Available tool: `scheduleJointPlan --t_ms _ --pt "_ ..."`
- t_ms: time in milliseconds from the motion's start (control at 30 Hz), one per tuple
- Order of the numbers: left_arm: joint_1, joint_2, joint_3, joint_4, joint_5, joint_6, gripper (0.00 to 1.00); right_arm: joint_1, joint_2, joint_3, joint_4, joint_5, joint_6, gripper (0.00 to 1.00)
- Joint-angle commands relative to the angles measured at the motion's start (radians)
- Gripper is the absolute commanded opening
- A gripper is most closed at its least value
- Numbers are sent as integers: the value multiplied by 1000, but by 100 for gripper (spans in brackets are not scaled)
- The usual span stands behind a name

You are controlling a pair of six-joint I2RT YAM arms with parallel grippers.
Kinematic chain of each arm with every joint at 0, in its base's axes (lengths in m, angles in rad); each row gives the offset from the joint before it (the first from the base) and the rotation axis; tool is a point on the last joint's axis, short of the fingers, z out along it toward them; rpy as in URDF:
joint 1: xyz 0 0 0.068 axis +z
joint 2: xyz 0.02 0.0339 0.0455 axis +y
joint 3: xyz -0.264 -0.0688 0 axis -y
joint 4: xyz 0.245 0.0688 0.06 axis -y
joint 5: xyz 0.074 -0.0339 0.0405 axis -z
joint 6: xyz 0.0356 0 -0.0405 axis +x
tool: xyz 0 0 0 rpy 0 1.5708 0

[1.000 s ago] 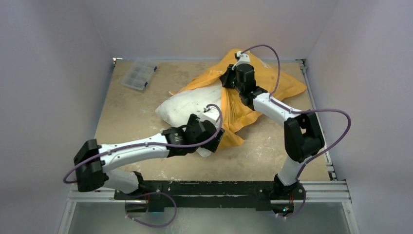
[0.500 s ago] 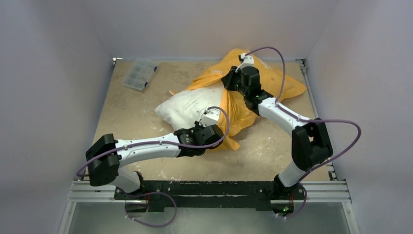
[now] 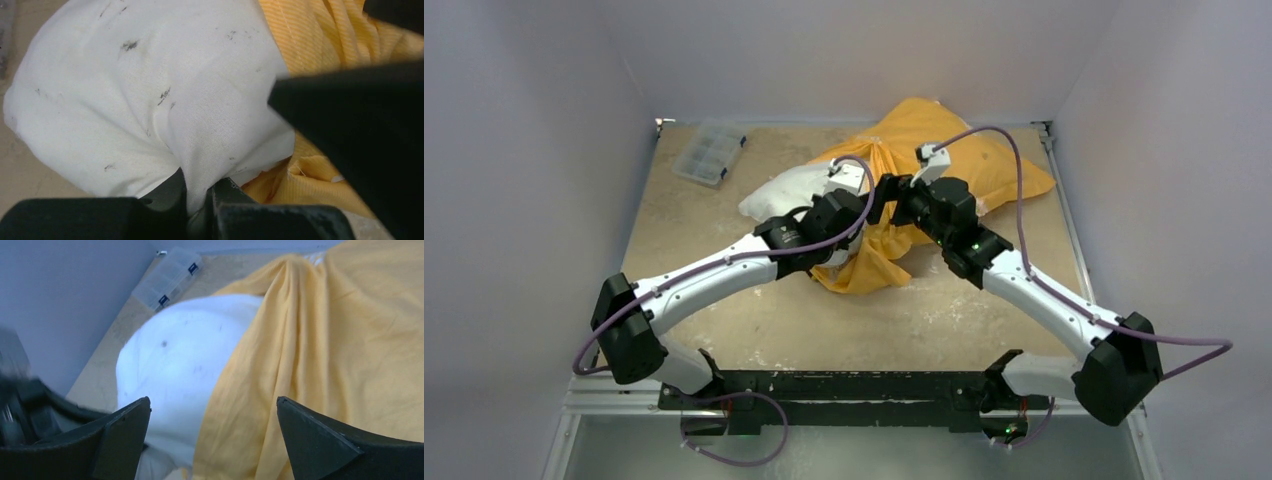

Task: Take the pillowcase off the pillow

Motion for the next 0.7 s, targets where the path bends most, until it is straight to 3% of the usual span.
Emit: scheduleJointPlan --t_ms 0,167,300,400,467,667 --pt "41 25 123 59 39 62 0 44 -79 -76 -79 -23 23 99" --pt "54 17 162 59 69 58 0 88 -62 -112 -85 -55 67 99" --pt "62 -20 183 42 64 60 0 90 13 -111 -119 82 157 98" --pt "65 -56 201 14 55 69 0 90 37 -125 -147 146 209 92" --pt "67 -88 202 -6 31 75 0 87 52 -120 -160 203 231 85" --pt "112 -196 188 -70 -42 100 0 13 67 -116 -152 249 238 41"
